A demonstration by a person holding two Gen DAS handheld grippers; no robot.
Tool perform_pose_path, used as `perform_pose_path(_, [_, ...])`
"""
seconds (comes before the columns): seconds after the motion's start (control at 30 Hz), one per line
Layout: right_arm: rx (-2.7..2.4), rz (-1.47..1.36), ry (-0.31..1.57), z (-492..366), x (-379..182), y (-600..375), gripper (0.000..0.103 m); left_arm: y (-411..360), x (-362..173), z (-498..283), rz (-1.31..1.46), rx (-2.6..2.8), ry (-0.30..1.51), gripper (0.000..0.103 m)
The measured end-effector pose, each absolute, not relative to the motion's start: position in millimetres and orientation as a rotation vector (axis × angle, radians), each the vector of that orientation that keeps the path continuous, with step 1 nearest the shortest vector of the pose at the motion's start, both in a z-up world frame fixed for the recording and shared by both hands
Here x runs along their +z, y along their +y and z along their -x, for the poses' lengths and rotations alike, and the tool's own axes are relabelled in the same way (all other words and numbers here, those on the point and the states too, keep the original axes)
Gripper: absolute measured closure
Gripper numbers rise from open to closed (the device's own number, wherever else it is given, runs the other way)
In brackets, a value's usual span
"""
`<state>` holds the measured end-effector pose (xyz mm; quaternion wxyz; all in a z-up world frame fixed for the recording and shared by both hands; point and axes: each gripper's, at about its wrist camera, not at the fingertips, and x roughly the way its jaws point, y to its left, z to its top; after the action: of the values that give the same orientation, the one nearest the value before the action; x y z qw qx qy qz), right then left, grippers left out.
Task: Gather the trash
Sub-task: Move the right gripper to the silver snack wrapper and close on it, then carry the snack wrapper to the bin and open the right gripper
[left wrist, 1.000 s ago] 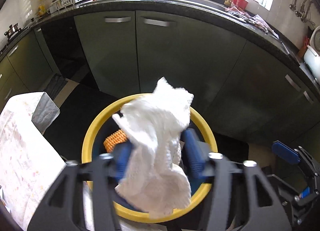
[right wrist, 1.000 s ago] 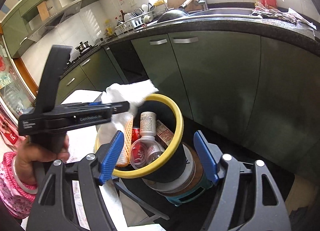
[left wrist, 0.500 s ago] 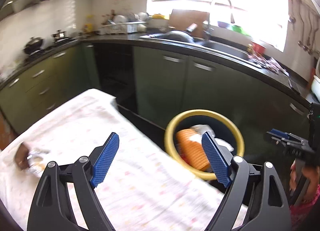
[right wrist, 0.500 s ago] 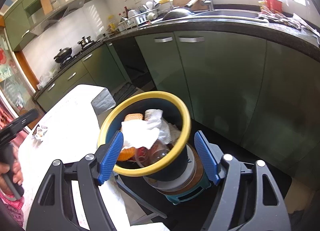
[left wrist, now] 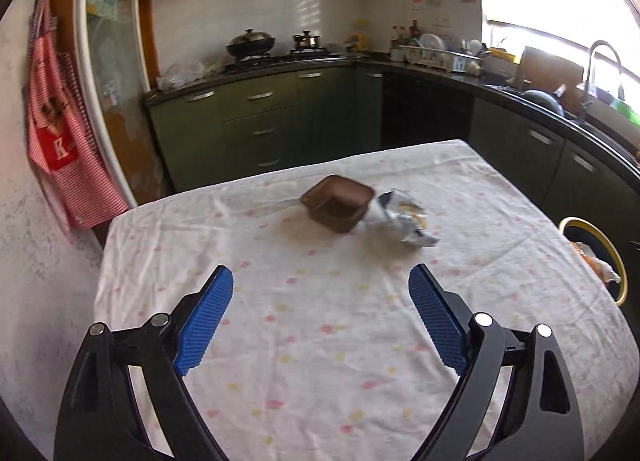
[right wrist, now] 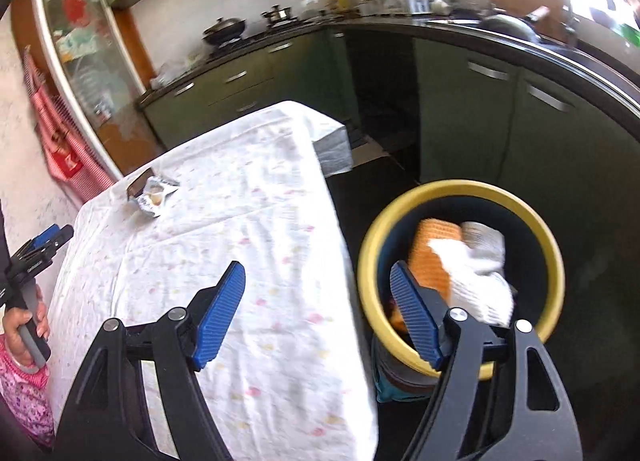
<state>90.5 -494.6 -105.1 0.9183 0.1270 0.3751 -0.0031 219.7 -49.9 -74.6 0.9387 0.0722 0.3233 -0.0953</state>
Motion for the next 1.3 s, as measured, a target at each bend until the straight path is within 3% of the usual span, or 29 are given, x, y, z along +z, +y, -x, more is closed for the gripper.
perform_pose_path(0.47, [0.317, -0.071, 0.899, -254, -76, -320, 0.032, -8, -103, -223, -0.084, -0.063, 0.679, 0.013])
perform_pose_path(0.7, [0.282, -0.093, 1.077, -329, -99, -286, 0.035, -7, -107, -224, -0.087, -0.040, 0.684, 0.013])
perform_pose_path(1.23, [0.158, -0.069, 1.278, -359, -138, -255, 0.045, -3, -105, -222, -0.049, -0.040, 0.684, 0.013])
perform_pose_path(1.3, [0.149, -0.059, 1.294, -360, -141, -252, 0.054, -3, -106, -222, -0.048, -0.042, 0.685, 0.013])
